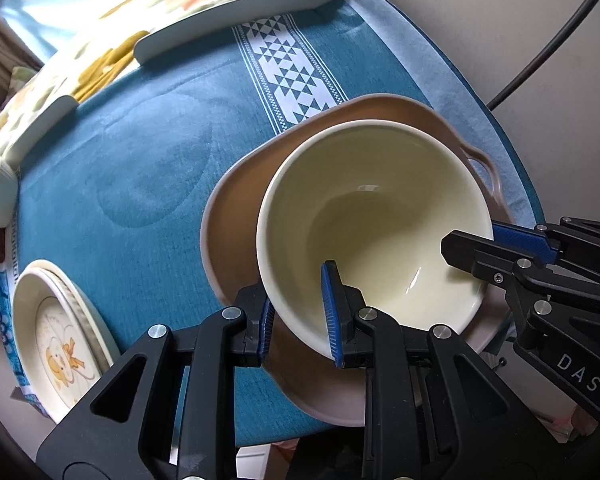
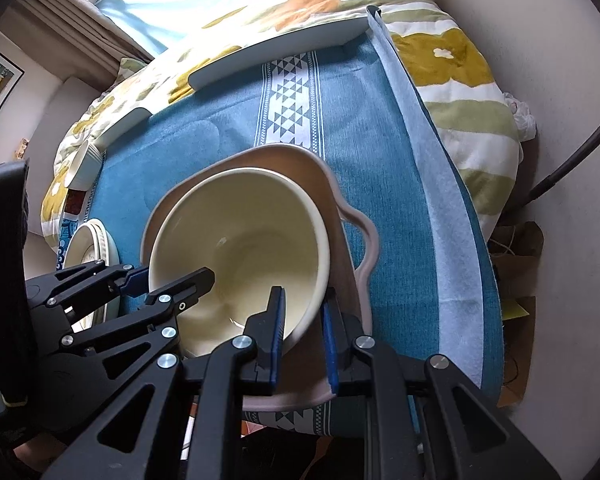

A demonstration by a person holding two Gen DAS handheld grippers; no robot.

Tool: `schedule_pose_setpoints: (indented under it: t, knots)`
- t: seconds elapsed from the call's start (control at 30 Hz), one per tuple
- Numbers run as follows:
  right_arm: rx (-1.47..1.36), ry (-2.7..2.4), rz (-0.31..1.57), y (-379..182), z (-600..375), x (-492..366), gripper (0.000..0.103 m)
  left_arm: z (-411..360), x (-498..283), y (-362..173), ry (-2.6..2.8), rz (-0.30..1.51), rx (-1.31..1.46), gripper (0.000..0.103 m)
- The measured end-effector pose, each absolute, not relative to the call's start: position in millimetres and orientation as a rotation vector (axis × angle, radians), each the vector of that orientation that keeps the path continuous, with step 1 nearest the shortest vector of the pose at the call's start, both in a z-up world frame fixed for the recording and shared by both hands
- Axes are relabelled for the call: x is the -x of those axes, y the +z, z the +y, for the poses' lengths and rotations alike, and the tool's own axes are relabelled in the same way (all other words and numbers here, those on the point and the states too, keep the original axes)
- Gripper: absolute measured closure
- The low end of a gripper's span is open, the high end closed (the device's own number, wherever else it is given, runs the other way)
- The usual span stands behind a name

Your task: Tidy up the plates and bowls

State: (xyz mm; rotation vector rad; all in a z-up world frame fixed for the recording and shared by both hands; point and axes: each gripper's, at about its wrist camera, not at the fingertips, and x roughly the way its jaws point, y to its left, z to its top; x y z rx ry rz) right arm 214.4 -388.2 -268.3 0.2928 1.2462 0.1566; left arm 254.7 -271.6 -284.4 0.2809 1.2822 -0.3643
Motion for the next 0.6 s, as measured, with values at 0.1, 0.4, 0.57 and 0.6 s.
schedule_pose_setpoints:
  t: [0.1,0.4,0.57,0.6]
  knots:
    - [-0.286,0.156,1.247,-267.0,-388.2,-214.1,0.087,-271.8,-254.1,-283.4,-0.363,1.281,-0.284,0.083]
    - [-0.294,0.169,1.239,-262.1,-390.3,-206.8,0.087,-274.7,-249.9,-275.9,-0.302,1.234,-0.347,0.083]
    - [-0.293,0.176,1.221,-255.5,-390.9,-201.4,0.087,-276.0,-247.1,-265.7,-0.285,1.206,-0.368,0.083]
    - [-0.294,0.177,1.214,-252.9,-391.5,-199.9,0.087,-275.2,-246.1,-263.6,-0.285,1.204,-0.363,0.083]
